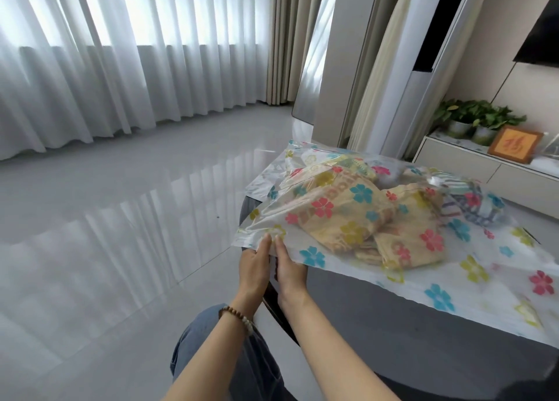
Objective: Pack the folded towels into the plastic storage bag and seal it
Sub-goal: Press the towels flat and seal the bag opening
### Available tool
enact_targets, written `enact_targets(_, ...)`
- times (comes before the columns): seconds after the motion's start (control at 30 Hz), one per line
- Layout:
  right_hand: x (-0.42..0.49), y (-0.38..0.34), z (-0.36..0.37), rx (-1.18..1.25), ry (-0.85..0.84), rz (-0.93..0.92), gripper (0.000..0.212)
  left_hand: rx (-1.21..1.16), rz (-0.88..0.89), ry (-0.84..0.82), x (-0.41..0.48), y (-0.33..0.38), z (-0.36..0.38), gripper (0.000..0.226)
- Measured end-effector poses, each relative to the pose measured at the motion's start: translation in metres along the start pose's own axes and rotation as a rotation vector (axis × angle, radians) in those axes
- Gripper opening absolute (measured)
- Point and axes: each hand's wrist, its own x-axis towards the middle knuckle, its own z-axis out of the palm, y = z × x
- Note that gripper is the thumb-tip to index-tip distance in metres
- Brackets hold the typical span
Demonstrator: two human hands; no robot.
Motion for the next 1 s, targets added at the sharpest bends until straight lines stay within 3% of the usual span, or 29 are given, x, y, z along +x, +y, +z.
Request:
enact_targets(0.17, 0.004, 0.005, -0.001, 0.017, 0.02, -0.035, 0.047, -0.06, -0.033, -0.002, 0.005, 0.011, -0.012, 0.022)
enact_targets(0.23, 0.004, 0.008, 0.002, 0.026, 0.029, -0.029, 0.047, -0.071, -0.107, 0.019, 0.006, 0.011, -0.013, 0.035)
enact_targets(0.33, 0.002, 0.007, 0.002, 0.042, 0.061, -0.038, 0.046, -0.141, -0.188, 0.062, 0.009, 0.011, -0.017, 0.024)
enact_targets(0.43, 0.004, 0.006, -0.003, 0.01, 0.046, -0.063, 0.048, -0.098, -0.224, 0.068, 0.019, 0.01, -0.025, 0.04)
enact_targets(0.67, 0.003, 0.006, -0.012, -0.105, -0.057, 0.13, 0.022, 0.155, -0.185, -0.044, 0.026, 0.008, -0.046, 0.047)
enact_targets(0.8, -0.005, 0.001, -0.017, -0.158, -0.165, 0.293, 0.045, 0.354, -0.059, 0.057, 0.024, 0.012, -0.047, 0.044)
enact_targets(0.9, -0.014, -0.022, -0.025, -0.424, -0.41, 0.421, 0.038, 0.467, 0.084, 0.152, 0.022, 0.021, -0.035, 0.06)
enact_targets(1.0, -0.025, -0.064, -0.039, -0.785, -0.602, 0.411, 0.028, 0.695, 0.326, 0.17, 0.018, 0.034, -0.016, 0.066)
